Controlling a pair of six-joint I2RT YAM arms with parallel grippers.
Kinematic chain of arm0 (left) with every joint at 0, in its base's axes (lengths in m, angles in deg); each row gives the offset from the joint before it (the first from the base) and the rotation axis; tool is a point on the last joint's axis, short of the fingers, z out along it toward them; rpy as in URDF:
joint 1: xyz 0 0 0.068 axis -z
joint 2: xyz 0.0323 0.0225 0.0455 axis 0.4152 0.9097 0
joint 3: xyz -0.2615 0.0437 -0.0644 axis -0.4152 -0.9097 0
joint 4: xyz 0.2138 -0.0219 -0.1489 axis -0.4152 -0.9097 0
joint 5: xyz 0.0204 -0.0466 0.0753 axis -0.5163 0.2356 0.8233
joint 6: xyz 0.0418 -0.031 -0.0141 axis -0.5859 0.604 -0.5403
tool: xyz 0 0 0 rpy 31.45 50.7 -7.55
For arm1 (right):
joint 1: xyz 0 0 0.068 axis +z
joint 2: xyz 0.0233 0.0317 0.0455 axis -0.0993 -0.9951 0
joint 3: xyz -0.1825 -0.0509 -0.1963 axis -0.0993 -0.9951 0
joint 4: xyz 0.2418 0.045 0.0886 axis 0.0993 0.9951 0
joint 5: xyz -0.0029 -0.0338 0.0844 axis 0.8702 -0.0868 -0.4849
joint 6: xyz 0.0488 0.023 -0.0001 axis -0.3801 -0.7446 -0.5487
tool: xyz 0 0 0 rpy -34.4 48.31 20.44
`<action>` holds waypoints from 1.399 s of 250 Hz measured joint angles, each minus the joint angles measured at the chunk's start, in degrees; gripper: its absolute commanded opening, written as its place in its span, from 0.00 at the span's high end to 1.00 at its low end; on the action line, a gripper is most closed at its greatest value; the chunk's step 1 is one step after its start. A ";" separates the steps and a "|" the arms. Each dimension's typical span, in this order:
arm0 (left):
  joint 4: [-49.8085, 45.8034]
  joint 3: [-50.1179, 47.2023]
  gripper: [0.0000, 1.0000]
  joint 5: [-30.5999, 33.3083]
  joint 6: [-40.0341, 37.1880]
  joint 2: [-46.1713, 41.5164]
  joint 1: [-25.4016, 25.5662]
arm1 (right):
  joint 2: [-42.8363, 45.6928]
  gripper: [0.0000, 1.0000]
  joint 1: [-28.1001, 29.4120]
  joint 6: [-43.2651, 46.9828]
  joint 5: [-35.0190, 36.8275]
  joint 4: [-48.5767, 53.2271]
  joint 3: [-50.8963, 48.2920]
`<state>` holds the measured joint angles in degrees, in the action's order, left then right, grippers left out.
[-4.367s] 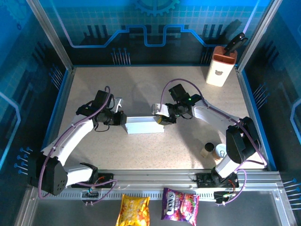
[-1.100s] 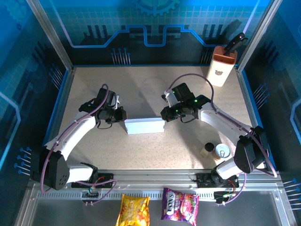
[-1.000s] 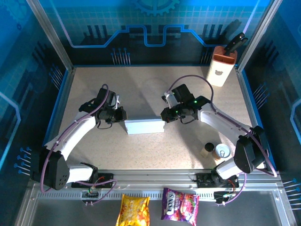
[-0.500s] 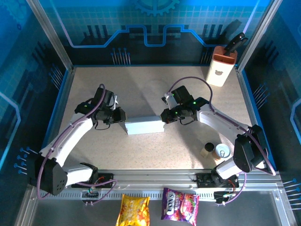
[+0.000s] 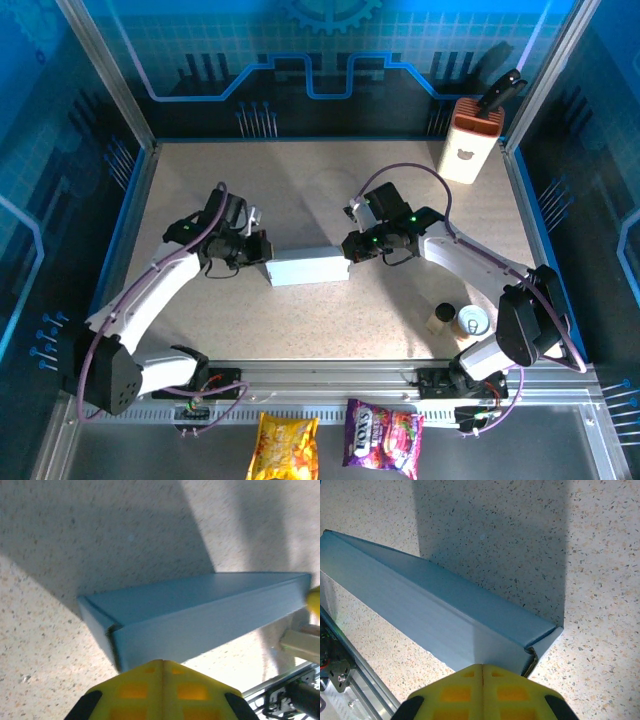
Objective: Fold the paper box
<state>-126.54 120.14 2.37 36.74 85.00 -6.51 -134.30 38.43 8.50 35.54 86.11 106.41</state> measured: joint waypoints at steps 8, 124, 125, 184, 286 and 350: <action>0.68 -1.38 0.97 -0.31 0.07 0.39 0.00 | 0.00 1.00 0.02 0.00 0.00 0.07 0.00; 5.97 -3.80 0.98 -0.87 0.07 -0.50 -0.07 | 0.00 1.00 0.04 -1.29 1.75 4.46 7.08; 5.97 -3.80 0.98 -0.90 0.07 -0.50 -0.04 | 0.00 1.00 0.02 -1.29 1.75 4.46 7.08; 6.03 -3.80 0.98 -0.66 0.07 -0.50 -0.04 | -1.49 1.00 -0.66 -1.88 1.88 2.62 2.08; 2.23 -0.57 0.70 1.79 1.36 -2.34 0.15 | -0.85 0.83 -0.94 -3.61 1.64 5.01 3.67; 1.27 3.13 0.50 3.72 2.01 -2.86 -0.35 | 1.20 0.54 -3.80 -5.88 -1.40 4.81 4.22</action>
<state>-125.27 123.27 6.08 38.75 82.14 -6.86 -133.10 34.62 2.62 34.14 90.92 110.63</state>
